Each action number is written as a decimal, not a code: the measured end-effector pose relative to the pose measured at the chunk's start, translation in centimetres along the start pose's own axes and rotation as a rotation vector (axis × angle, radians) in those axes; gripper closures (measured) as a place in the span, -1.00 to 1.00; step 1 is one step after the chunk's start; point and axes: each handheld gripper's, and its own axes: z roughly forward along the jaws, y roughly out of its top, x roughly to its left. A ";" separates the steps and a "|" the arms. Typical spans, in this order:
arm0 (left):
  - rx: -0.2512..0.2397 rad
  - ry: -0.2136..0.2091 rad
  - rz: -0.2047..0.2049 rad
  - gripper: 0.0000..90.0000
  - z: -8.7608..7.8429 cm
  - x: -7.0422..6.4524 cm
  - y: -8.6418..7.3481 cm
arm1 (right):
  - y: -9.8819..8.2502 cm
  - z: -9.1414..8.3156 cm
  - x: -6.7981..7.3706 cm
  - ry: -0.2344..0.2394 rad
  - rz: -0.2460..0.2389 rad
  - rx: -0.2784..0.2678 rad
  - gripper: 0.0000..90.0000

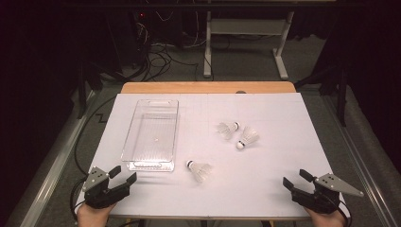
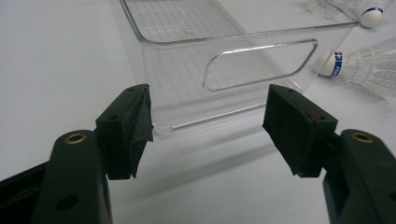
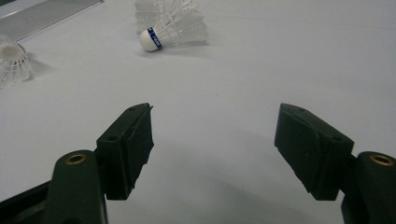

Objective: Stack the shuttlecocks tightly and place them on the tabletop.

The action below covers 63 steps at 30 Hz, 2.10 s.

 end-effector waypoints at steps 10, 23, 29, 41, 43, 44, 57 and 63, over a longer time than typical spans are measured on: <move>-0.001 0.003 0.004 -0.26 -0.1 -0.1 0.0 | 0.1 0.1 0.1 0.010 -0.006 0.000 -0.37; -0.002 -0.004 0.010 -0.26 -0.1 -0.3 0.0 | 0.1 0.1 0.1 0.013 -0.002 -0.001 -0.37; -0.008 -0.015 0.008 -0.26 -0.2 -0.5 0.1 | 0.1 0.2 0.1 0.013 -0.011 0.002 -0.37; -0.010 -0.040 0.034 -0.27 -0.1 -1.5 0.3 | 0.1 0.2 0.2 0.016 -0.013 0.002 -0.37; -0.010 -0.042 0.037 -0.27 0.0 -1.6 0.4 | 0.1 0.2 0.2 0.016 -0.013 0.002 -0.37; -0.010 -0.046 0.042 -0.27 0.0 -1.7 0.4 | 0.1 0.2 0.2 0.016 -0.013 0.002 -0.37; -0.017 -0.081 0.064 -0.26 0.4 -2.9 0.7 | 0.1 0.2 0.2 0.018 -0.010 0.004 -0.37; -0.009 -0.101 0.068 -0.25 0.6 -3.4 0.8 | 0.1 0.2 0.2 0.019 -0.008 0.002 -0.37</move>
